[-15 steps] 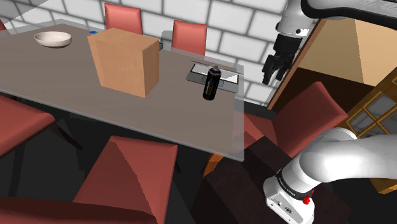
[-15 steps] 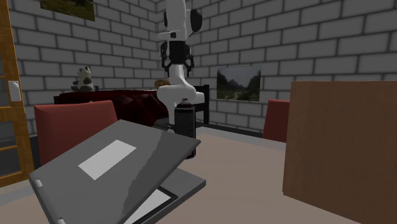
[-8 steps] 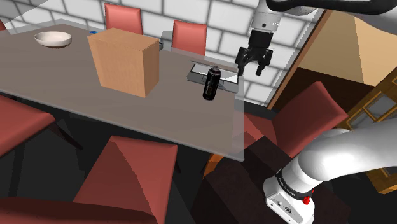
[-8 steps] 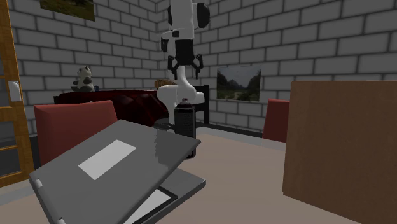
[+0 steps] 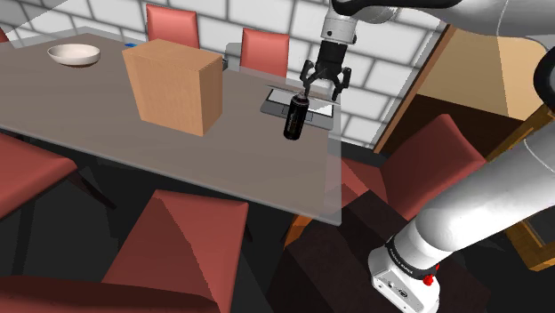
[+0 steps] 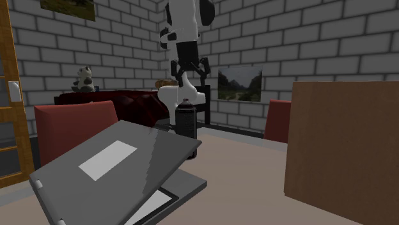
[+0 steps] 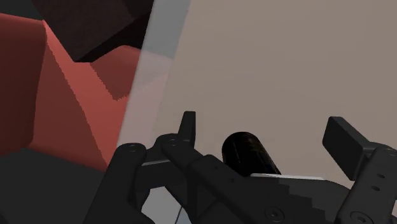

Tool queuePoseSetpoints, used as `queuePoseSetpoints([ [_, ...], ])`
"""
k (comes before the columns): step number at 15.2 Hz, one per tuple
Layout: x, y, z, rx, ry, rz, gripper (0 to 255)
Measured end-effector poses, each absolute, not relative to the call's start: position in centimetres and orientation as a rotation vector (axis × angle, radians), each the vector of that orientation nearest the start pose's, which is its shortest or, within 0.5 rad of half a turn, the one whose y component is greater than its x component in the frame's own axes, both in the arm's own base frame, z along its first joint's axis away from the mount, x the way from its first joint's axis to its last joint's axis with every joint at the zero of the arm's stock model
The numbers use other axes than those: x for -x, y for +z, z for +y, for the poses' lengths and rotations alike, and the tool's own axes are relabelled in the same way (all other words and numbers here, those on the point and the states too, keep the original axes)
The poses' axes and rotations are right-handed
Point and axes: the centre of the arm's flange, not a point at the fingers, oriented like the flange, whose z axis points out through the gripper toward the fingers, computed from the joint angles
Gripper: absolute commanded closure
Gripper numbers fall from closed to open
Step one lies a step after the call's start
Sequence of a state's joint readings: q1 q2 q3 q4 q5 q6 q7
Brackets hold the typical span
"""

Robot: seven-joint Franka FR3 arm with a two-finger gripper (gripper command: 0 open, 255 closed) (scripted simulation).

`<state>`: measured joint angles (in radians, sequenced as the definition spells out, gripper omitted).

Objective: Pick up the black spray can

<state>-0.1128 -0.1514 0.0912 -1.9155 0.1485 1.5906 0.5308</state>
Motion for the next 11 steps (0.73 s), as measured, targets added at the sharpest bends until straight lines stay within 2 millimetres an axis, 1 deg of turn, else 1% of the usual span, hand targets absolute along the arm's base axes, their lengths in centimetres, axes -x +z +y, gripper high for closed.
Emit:
queuePoseSetpoints([
  [4,-54.6,52.9,-0.3,2.826,0.332,1.066,0],
  [5,-55.9,52.9,-0.8,2.801,0.338,1.118,0],
  [7,-58.2,52.1,-1.7,2.751,0.349,1.214,0],
  [8,-58.8,51.6,-2.2,2.738,0.351,1.238,0],
  [11,-59.2,50.1,-2.5,2.727,0.354,1.259,0],
])
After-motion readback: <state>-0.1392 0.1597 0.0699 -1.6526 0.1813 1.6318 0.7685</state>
